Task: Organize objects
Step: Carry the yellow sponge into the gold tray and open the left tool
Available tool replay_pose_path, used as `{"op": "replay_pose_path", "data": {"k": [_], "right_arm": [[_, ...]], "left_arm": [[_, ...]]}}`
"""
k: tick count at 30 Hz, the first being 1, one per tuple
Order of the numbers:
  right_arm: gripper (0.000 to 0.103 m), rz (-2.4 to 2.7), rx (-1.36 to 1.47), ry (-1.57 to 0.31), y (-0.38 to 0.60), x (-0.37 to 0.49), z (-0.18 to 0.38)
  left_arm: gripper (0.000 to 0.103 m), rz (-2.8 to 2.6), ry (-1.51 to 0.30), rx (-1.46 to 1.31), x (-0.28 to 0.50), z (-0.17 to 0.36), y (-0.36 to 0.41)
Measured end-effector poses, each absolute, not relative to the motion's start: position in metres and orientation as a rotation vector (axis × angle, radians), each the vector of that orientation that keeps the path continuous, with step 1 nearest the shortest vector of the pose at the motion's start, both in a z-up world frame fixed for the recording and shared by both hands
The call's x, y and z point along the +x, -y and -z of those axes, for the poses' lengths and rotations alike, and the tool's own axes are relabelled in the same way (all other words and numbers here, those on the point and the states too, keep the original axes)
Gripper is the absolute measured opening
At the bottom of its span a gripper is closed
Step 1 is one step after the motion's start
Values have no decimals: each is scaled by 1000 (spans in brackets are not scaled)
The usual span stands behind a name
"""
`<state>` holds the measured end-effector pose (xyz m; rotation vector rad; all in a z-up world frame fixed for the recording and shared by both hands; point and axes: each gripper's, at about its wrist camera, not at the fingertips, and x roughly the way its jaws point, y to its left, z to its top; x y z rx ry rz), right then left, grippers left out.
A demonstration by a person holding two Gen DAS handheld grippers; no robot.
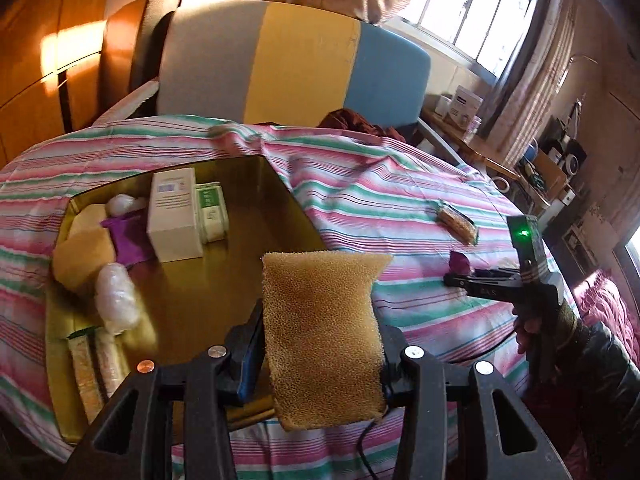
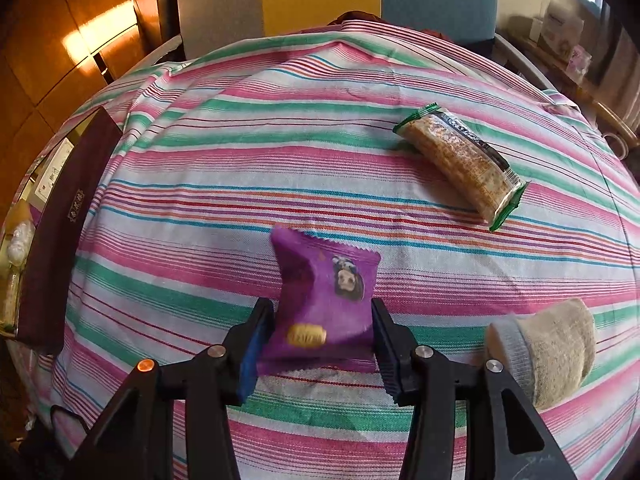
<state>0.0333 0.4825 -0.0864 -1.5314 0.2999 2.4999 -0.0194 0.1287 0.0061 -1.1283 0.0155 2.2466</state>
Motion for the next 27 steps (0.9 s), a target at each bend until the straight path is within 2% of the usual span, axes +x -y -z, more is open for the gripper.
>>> {"op": "replay_pose_path", "data": {"k": [10,16,27], "right_arm": [[50,-2501,-1531,-250,-480,33,88],[50,-2501,-1532,-231,-481,34,90],[50,-2502,-1537,-212,-482,34,91]], "left_arm": [[44,-2360,231,-1305,-49,17,-40],[45,-2306,156,-1308,-55,25,-66],[45,-2422,-30,-1422,-119,66,-92]]}}
